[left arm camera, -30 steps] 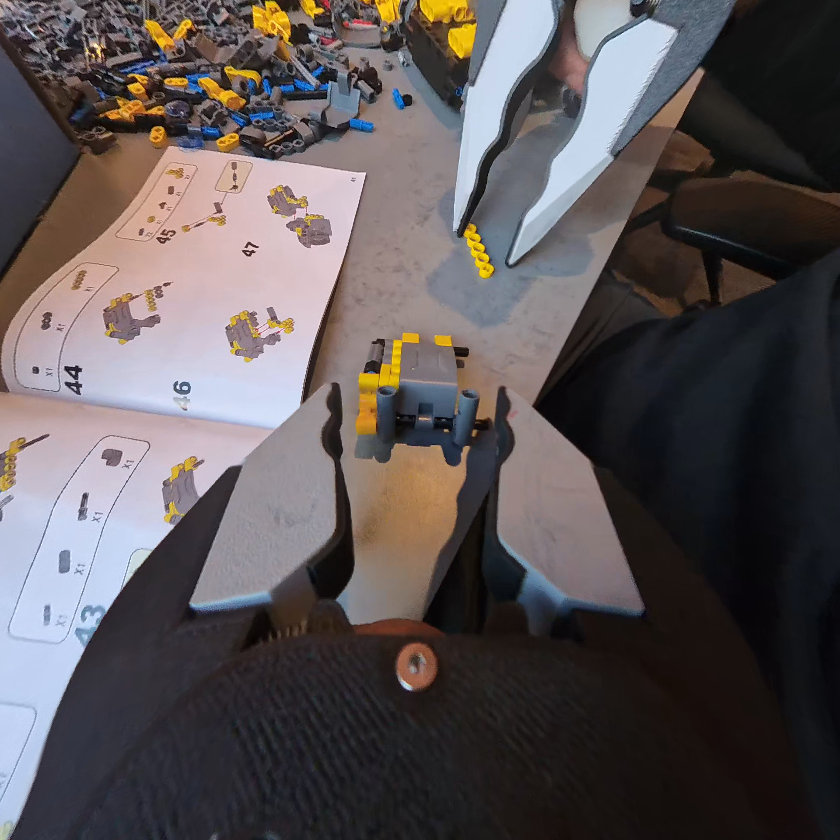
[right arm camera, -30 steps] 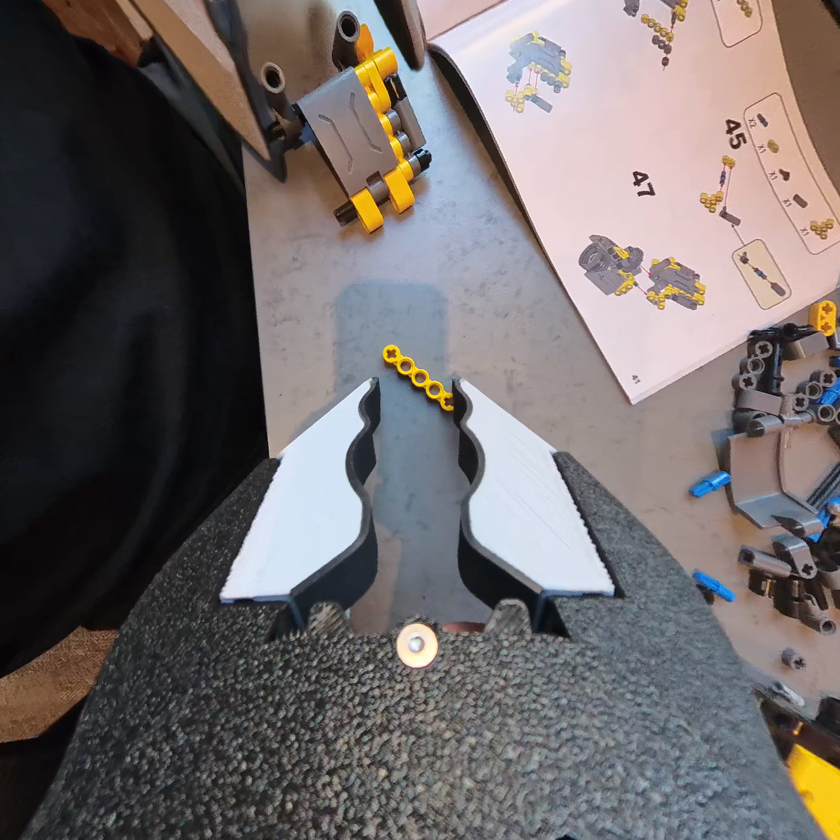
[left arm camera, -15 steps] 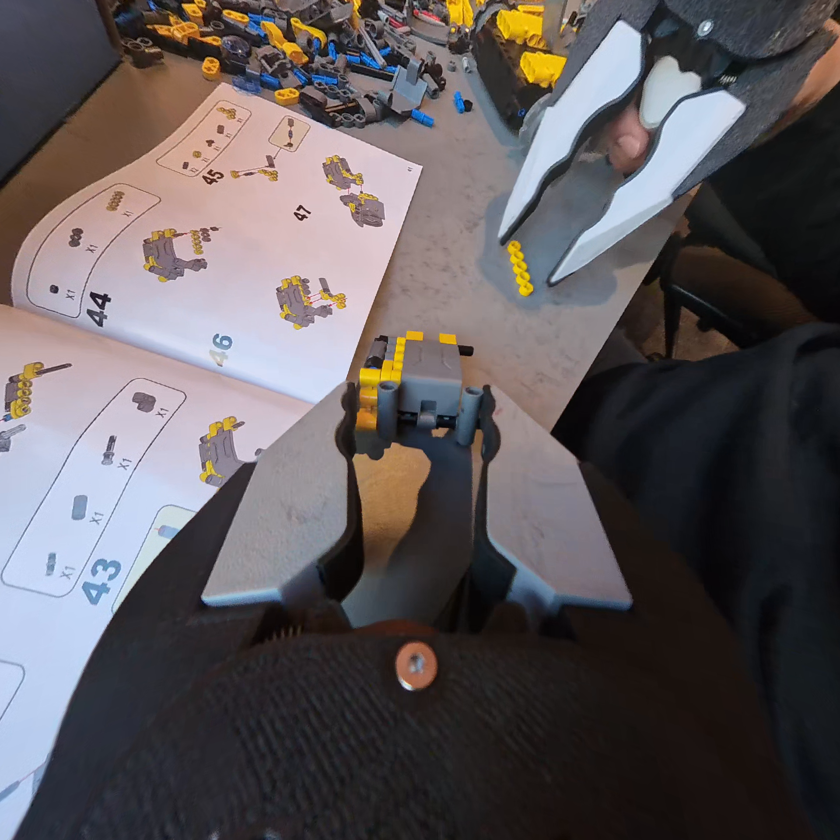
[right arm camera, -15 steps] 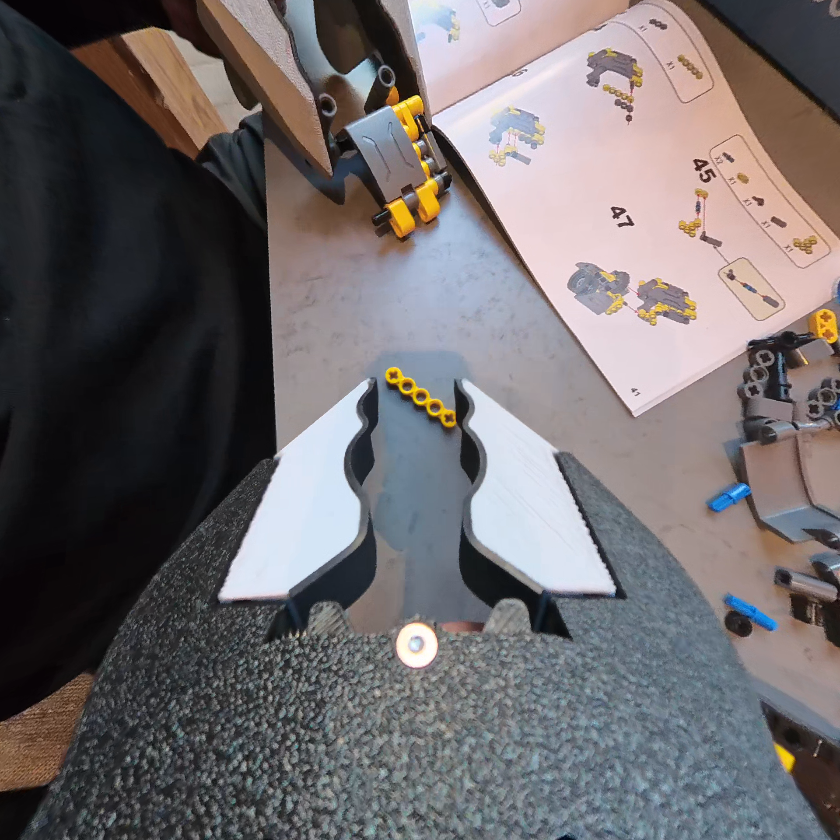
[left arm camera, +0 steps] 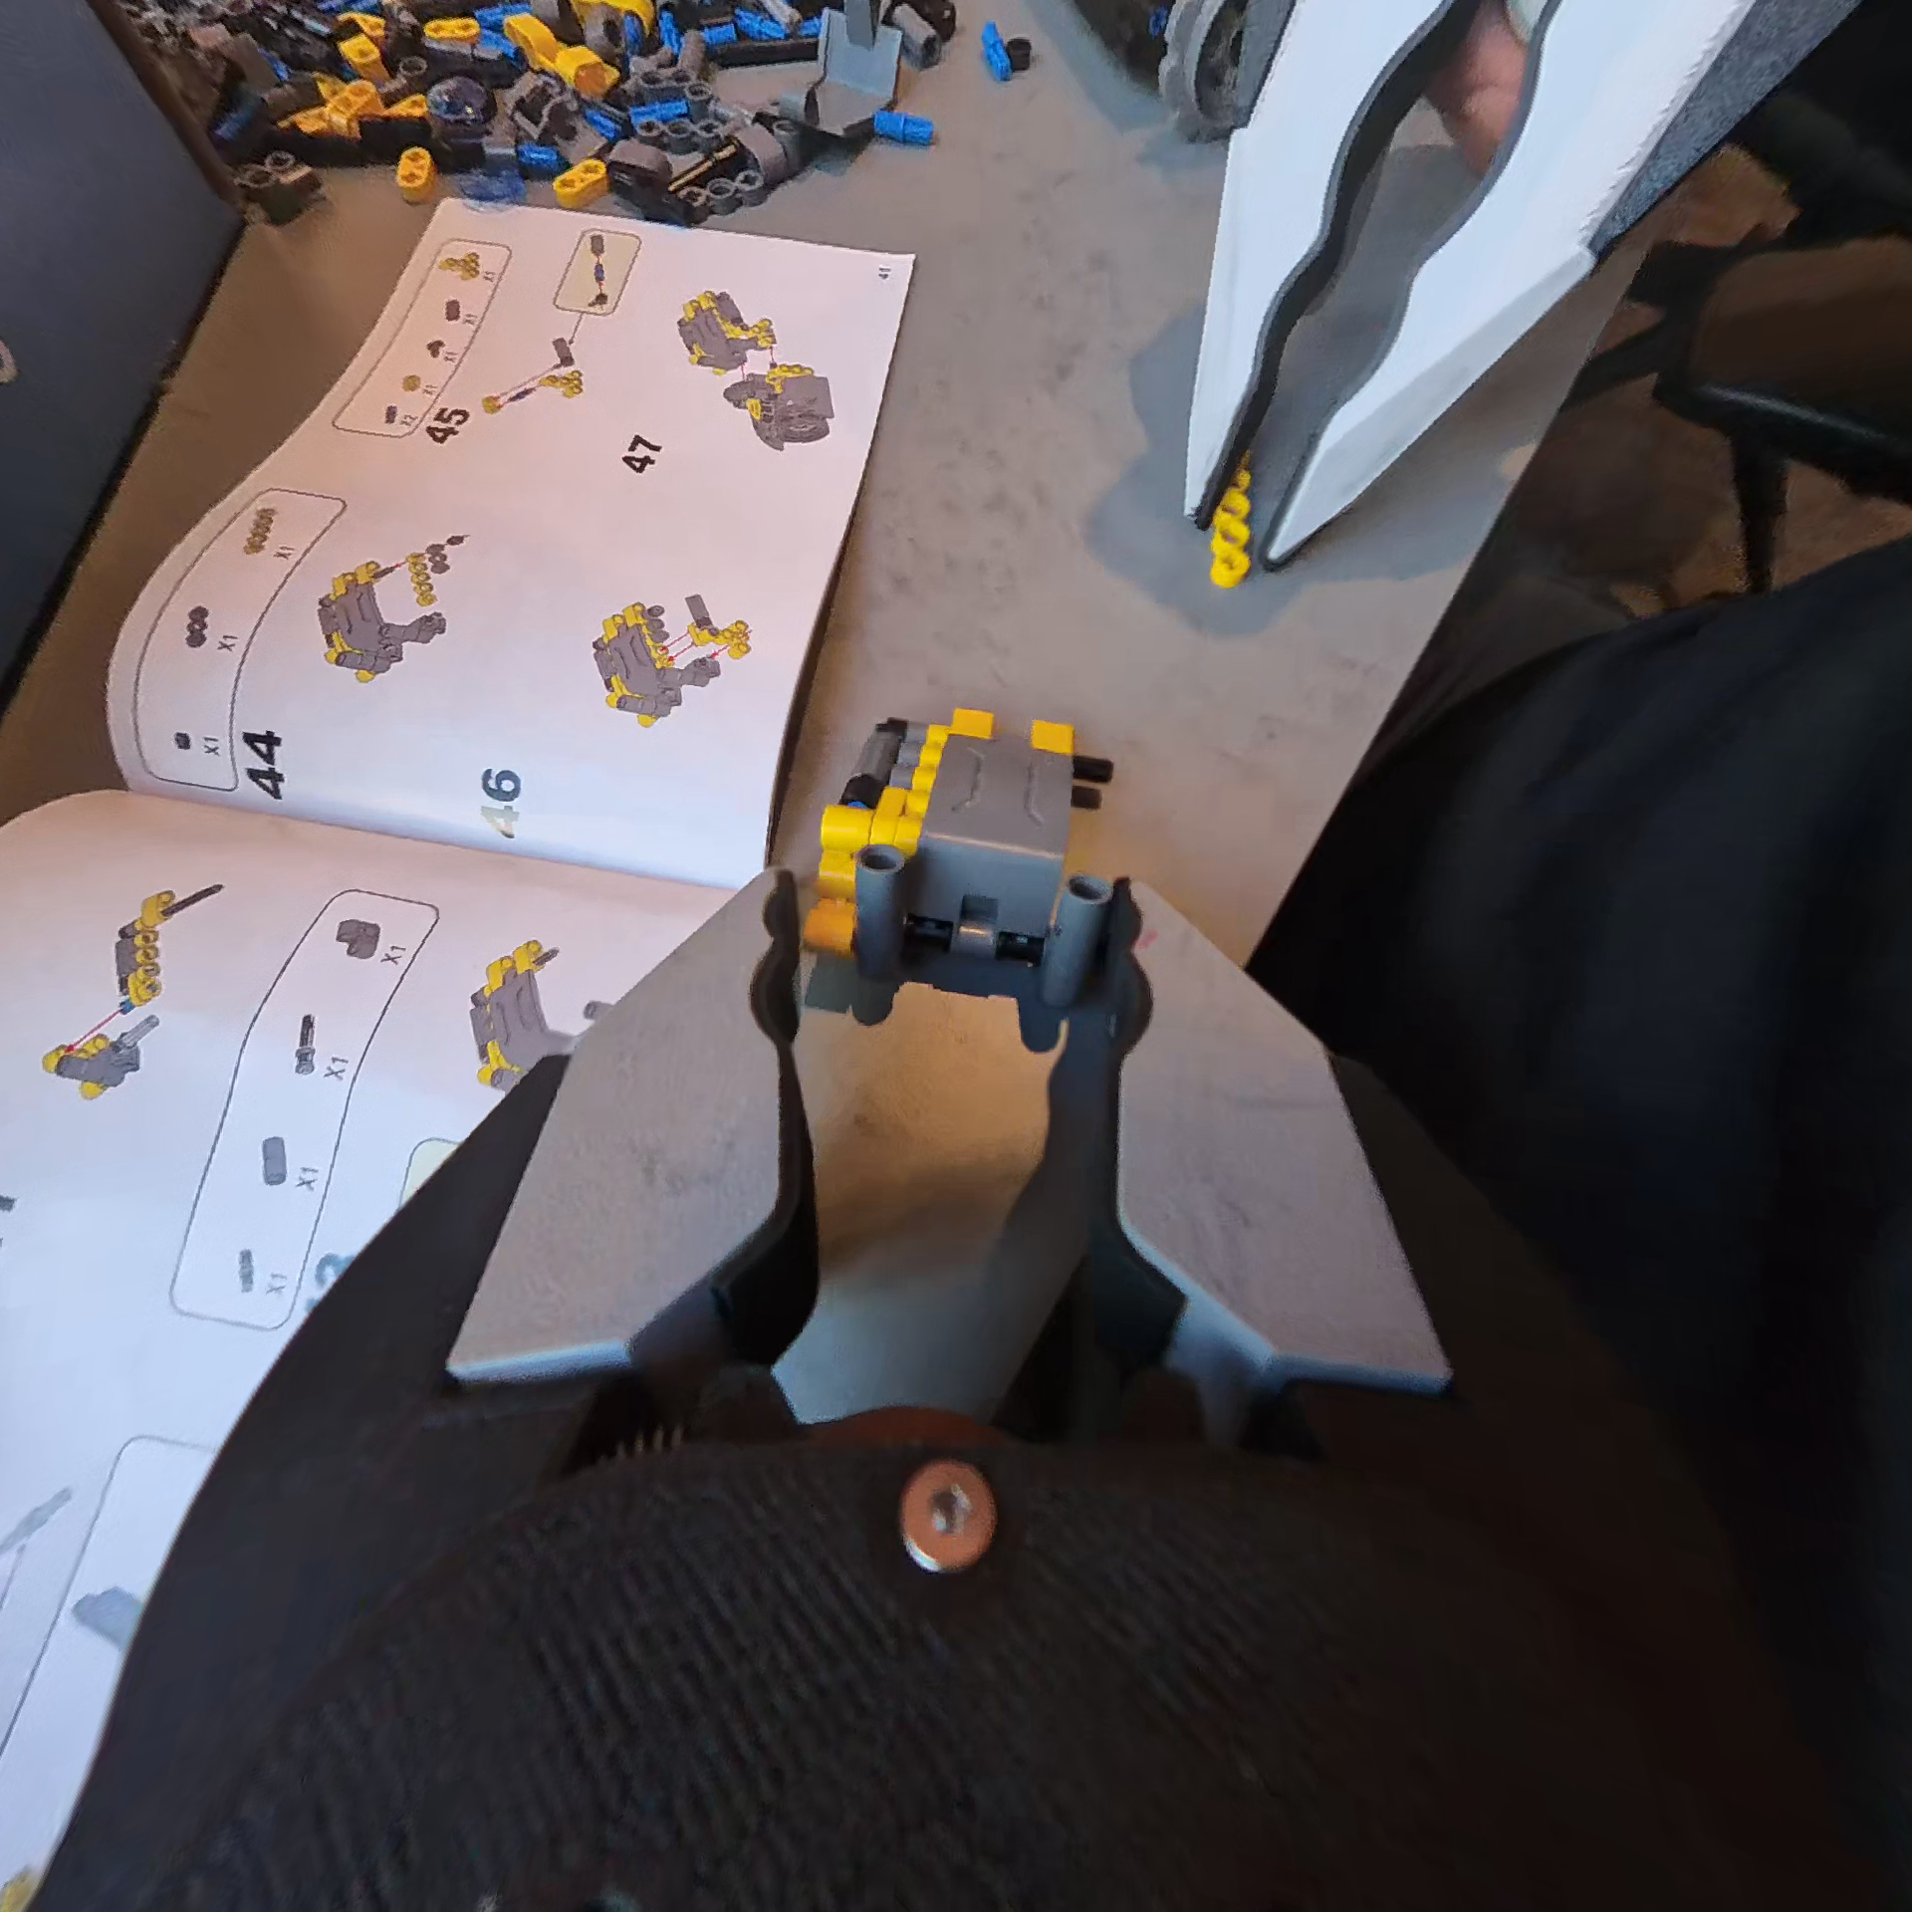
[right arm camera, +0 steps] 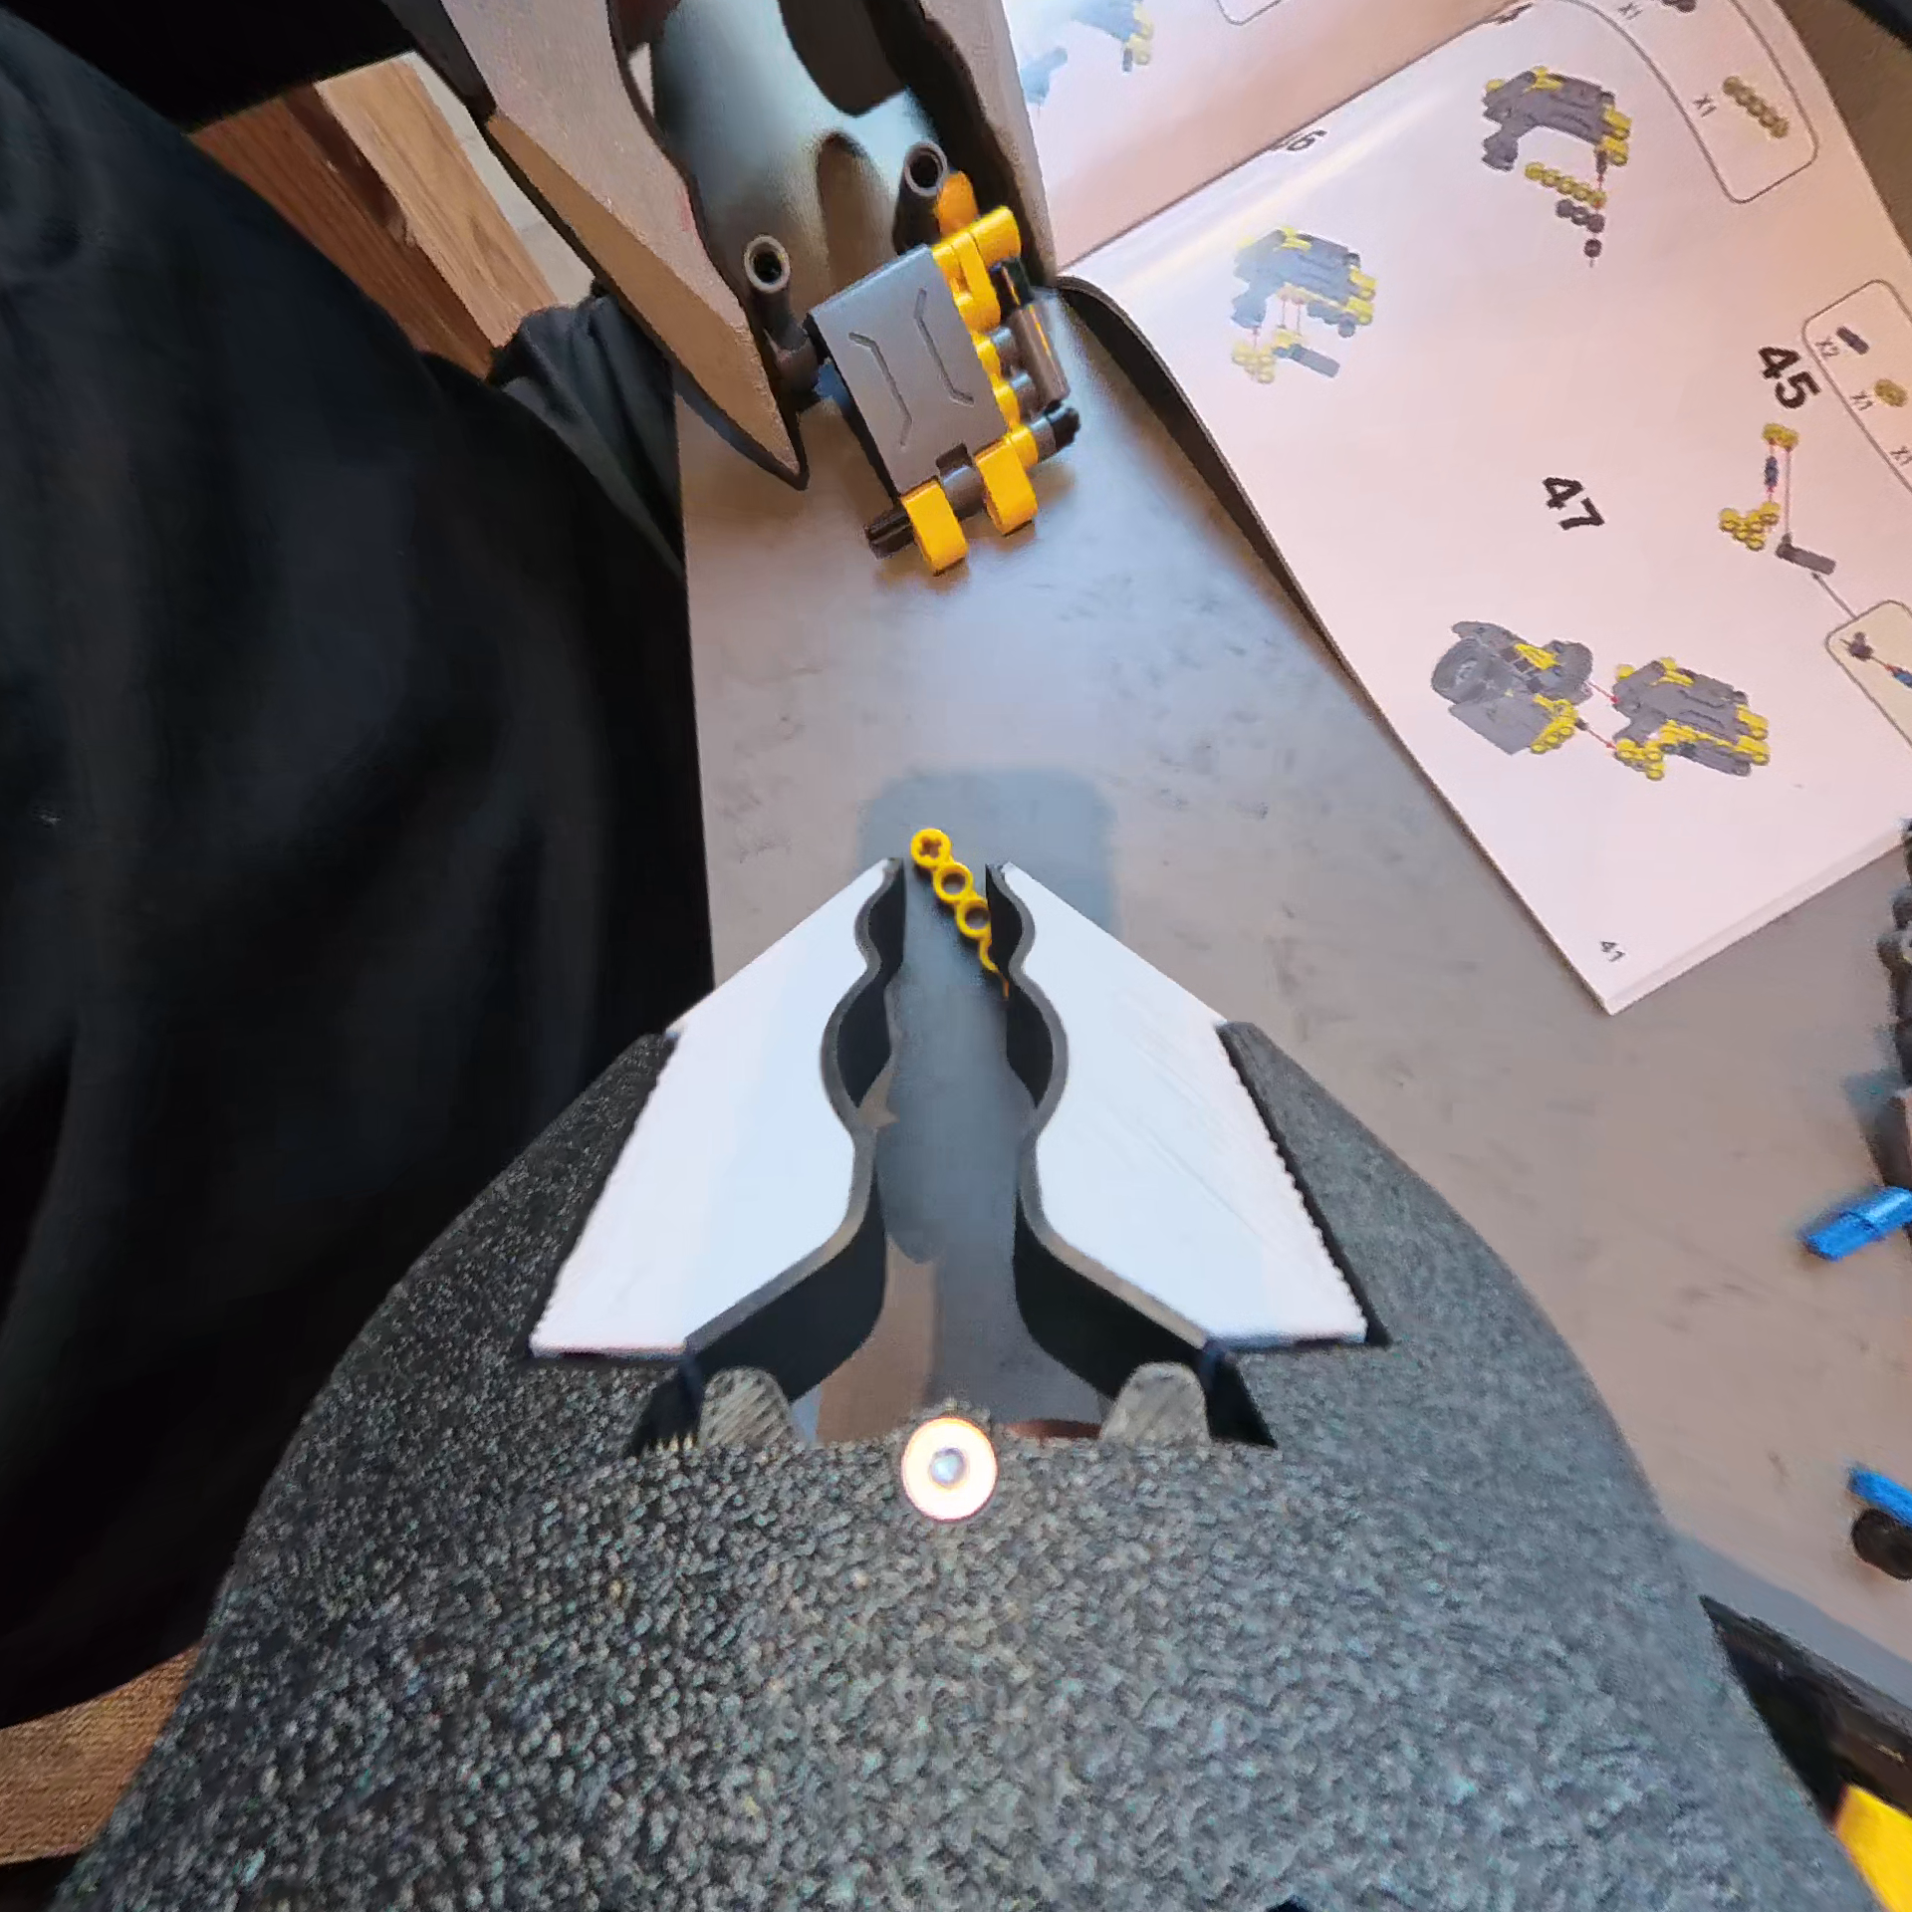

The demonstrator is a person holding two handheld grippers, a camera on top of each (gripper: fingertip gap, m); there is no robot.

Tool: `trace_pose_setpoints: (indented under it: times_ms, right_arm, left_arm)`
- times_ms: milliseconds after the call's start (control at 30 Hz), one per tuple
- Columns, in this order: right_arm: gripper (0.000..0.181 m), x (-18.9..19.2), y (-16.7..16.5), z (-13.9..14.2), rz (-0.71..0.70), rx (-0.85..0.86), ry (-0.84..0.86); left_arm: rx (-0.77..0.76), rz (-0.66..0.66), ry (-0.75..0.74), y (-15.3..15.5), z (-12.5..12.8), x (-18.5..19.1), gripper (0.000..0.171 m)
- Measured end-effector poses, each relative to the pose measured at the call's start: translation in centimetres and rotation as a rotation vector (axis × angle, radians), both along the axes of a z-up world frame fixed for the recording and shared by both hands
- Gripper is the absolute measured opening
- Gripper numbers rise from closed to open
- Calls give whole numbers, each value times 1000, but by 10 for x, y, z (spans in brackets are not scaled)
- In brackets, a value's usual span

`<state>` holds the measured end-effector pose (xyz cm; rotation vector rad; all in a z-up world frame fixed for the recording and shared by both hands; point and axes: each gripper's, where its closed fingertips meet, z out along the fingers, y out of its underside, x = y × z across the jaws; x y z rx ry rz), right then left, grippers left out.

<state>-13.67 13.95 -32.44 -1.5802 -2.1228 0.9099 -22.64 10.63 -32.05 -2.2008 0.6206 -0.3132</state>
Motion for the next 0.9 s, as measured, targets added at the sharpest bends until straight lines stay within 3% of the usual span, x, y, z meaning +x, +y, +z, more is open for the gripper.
trace_pose_setpoints:
  times_ms: [500,633,900]
  right_arm:
    - [17,15,18,0,-71,49,-20]
    - [6,10,10,-1,-50,16,-8]
    - [6,-6,-5,5,-60,-130,24]
  left_arm:
    - [32,6,-49,-7,9,-12,58]
    - [43,-35,-44,-10,9,-6,59]
    - [123,-23,-62,-9,22,-10,56]
